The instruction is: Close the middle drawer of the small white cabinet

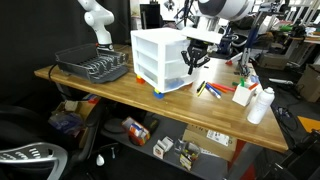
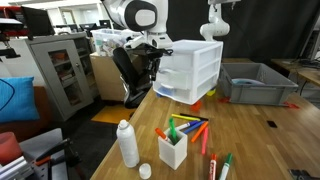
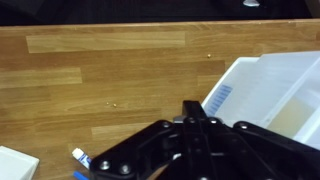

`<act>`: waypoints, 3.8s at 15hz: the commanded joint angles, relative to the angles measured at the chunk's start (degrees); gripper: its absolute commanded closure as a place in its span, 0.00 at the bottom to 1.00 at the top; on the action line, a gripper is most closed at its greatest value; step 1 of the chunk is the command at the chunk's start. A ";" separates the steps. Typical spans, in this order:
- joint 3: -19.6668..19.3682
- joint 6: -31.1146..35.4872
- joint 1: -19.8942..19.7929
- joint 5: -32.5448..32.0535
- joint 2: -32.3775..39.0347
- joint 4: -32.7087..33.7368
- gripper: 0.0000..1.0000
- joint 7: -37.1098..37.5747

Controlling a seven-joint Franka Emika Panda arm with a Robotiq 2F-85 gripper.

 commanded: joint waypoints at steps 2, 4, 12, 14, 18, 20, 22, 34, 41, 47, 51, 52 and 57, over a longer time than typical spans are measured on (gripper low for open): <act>-0.08 6.43 1.35 2.41 -5.93 -10.42 1.00 -0.32; -1.76 8.33 3.64 -2.16 -8.77 -14.86 1.00 3.26; 5.96 16.11 -1.12 8.66 -12.85 -21.79 1.00 -1.49; 11.12 17.13 -5.84 18.98 -12.00 -19.67 1.00 -8.08; 19.72 14.77 -15.47 39.25 -9.64 -14.58 1.00 -21.56; 22.64 13.99 -19.68 49.36 -7.98 -13.26 1.00 -28.28; 23.84 12.27 -22.67 59.44 -6.11 -12.87 1.00 -35.35; 1.30 -10.21 -10.09 90.65 -1.31 -13.85 1.00 -51.68; -2.04 -12.32 -7.27 89.38 1.06 -9.11 1.00 -49.93; -2.84 -12.44 -6.38 88.21 3.14 -5.75 1.00 -49.13; -2.71 -12.53 -5.64 87.53 1.39 -8.09 1.00 -49.67; -2.71 -12.19 -5.29 86.96 0.69 -9.20 1.00 -49.63; -3.19 -3.46 -2.53 82.11 -8.57 -19.26 1.00 -48.92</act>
